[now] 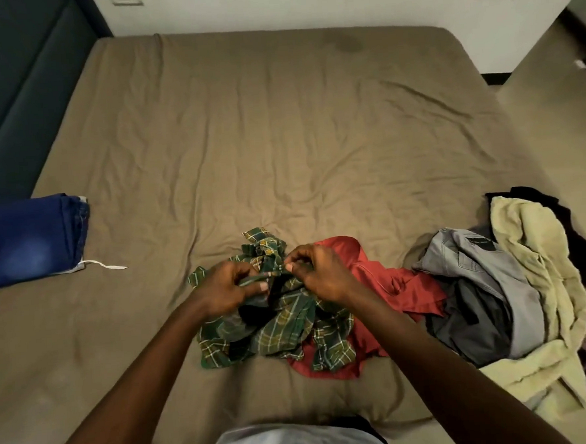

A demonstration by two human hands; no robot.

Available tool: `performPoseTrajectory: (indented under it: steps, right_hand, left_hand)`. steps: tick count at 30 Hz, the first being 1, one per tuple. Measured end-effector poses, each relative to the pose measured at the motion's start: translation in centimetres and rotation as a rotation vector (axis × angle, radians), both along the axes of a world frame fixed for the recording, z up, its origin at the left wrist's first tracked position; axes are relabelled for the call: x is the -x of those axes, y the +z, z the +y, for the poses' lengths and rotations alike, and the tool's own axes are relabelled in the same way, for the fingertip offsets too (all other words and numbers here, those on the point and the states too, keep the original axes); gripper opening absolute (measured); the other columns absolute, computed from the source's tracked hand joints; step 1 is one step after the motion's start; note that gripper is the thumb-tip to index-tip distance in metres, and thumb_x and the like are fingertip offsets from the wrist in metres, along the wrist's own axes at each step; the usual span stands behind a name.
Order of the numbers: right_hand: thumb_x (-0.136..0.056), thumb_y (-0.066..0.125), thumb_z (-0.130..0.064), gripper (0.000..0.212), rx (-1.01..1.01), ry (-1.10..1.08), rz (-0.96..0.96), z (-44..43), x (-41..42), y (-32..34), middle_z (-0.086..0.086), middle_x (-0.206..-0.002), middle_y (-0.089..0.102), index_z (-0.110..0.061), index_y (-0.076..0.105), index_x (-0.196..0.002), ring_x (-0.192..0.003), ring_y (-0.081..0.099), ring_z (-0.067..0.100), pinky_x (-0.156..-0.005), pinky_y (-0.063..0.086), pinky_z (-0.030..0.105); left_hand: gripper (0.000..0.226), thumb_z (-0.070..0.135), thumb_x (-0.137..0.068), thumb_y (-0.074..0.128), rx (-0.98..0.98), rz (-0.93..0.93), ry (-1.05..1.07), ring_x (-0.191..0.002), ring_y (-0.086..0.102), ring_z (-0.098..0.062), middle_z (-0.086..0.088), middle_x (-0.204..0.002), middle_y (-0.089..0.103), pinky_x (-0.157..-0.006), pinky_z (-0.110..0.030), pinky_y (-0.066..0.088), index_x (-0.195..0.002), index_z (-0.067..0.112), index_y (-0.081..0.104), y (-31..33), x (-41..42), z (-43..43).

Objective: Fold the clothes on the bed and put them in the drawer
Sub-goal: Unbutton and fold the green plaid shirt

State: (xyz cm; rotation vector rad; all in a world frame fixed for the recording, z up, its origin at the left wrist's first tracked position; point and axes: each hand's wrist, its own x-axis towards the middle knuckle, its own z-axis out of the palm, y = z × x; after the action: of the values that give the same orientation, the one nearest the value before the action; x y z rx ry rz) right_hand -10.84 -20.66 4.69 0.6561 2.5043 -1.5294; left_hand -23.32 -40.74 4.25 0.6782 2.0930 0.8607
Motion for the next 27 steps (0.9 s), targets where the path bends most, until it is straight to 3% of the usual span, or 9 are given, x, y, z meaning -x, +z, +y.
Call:
performPoseTrajectory:
  steps: [3, 5, 10, 12, 15, 18, 21, 25, 27]
  right_hand:
    - [-0.091, 0.073, -0.039, 0.017, -0.221, 0.162, 0.031, 1.8, 0.4, 2.4, -0.006, -0.092, 0.073, -0.023, 0.073, -0.097, -0.083, 0.067, 0.008, -0.071, 0.052, 0.029]
    - [-0.091, 0.074, -0.039, 0.020, -0.244, 0.171, 0.074, 3.3, 1.1, 4.5, -0.004, -0.079, 0.072, -0.019, 0.074, -0.090, -0.074, 0.068, 0.011, -0.067, 0.051, 0.032]
    - [-0.091, 0.075, -0.031, 0.012, -0.225, -0.090, 0.268, 7.2, 4.0, 10.5, -0.011, -0.076, 0.074, -0.021, 0.079, -0.086, -0.070, 0.066, -0.003, -0.066, 0.049, 0.020]
    - [-0.086, 0.080, -0.035, 0.015, -0.217, -0.214, 0.277, 8.0, 4.6, 12.1, -0.009, -0.077, 0.075, -0.020, 0.079, -0.081, -0.072, 0.068, 0.001, -0.065, 0.051, 0.020]
    - [-0.084, 0.083, -0.027, 0.016, -0.075, -0.306, 0.165, 7.7, 4.1, 11.3, -0.003, -0.072, 0.075, -0.016, 0.077, -0.075, -0.066, 0.068, 0.011, -0.061, 0.055, 0.027]
    - [-0.088, 0.074, 0.001, 0.011, 0.443, -0.392, 0.045, 4.6, 1.6, 8.2, 0.013, -0.074, 0.073, -0.004, 0.075, -0.077, -0.063, 0.067, 0.021, -0.061, 0.058, 0.034]
    - [-0.091, 0.066, 0.007, 0.009, 0.833, -0.518, -0.062, 0.3, -1.0, 5.0, 0.019, -0.080, 0.073, 0.003, 0.072, -0.087, -0.066, 0.071, 0.024, -0.060, 0.063, 0.036]
    - [-0.092, 0.066, 0.005, 0.006, 0.953, -0.640, -0.122, -4.1, -3.6, 1.5, 0.018, -0.085, 0.072, 0.004, 0.069, -0.097, -0.066, 0.071, 0.025, -0.057, 0.063, 0.037]
    - [-0.091, 0.068, 0.000, 0.008, 0.928, -0.648, -0.134, -5.2, -4.9, 0.3, 0.017, -0.087, 0.073, 0.002, 0.070, -0.099, -0.070, 0.071, 0.027, -0.065, 0.062, 0.042]
  left_hand:
    - [0.013, 0.033, -0.084, 0.083, -0.067, 0.311, 0.169, -0.070, 0.069, -0.014, 0.010, -0.071, 0.072, -0.065, -0.039, 0.056, -0.078, 0.028, 0.073, 3.1, 2.2, -0.4]
    - [0.015, 0.038, -0.083, 0.083, -0.108, 0.441, 0.238, -0.070, 0.068, -0.012, 0.010, -0.071, 0.072, -0.063, -0.034, 0.053, -0.079, 0.027, 0.073, 5.5, 4.2, -0.3]
    - [0.035, 0.059, -0.084, 0.074, 0.017, 0.727, 0.291, -0.069, 0.059, -0.018, 0.005, -0.073, 0.064, -0.058, -0.033, 0.041, -0.082, 0.025, 0.066, 11.4, 9.3, 1.0]
    - [0.030, 0.052, -0.085, 0.077, -0.068, 0.685, 0.366, -0.071, 0.061, -0.019, 0.003, -0.075, 0.066, -0.059, -0.035, 0.045, -0.084, 0.025, 0.066, 12.9, 10.2, 1.7]
    - [0.017, 0.033, -0.084, 0.082, -0.266, 0.444, 0.418, -0.066, 0.061, -0.015, 0.005, -0.074, 0.069, -0.062, -0.035, 0.050, -0.083, 0.023, 0.069, 12.7, 8.4, 2.5]
    - [0.012, 0.017, -0.083, 0.084, -0.331, 0.134, 0.376, -0.064, 0.059, -0.014, -0.003, -0.073, 0.071, -0.062, -0.032, 0.047, -0.084, 0.018, 0.072, 9.4, 3.8, 2.7]
    - [0.013, 0.008, -0.086, 0.080, -0.306, -0.003, 0.367, -0.068, 0.066, -0.016, -0.004, -0.078, 0.076, -0.068, -0.033, 0.051, -0.085, 0.020, 0.075, 5.2, -1.5, 2.5]
    - [0.021, 0.012, -0.089, 0.076, -0.288, 0.048, 0.397, -0.077, 0.072, -0.006, 0.012, -0.083, 0.077, -0.070, -0.026, 0.057, -0.084, 0.032, 0.078, 1.9, -7.7, 1.8]
    - [0.014, 0.017, -0.090, 0.077, -0.316, -0.001, 0.455, -0.076, 0.072, -0.006, 0.012, -0.081, 0.077, -0.071, -0.026, 0.057, -0.083, 0.028, 0.080, 1.4, -9.2, 1.4]
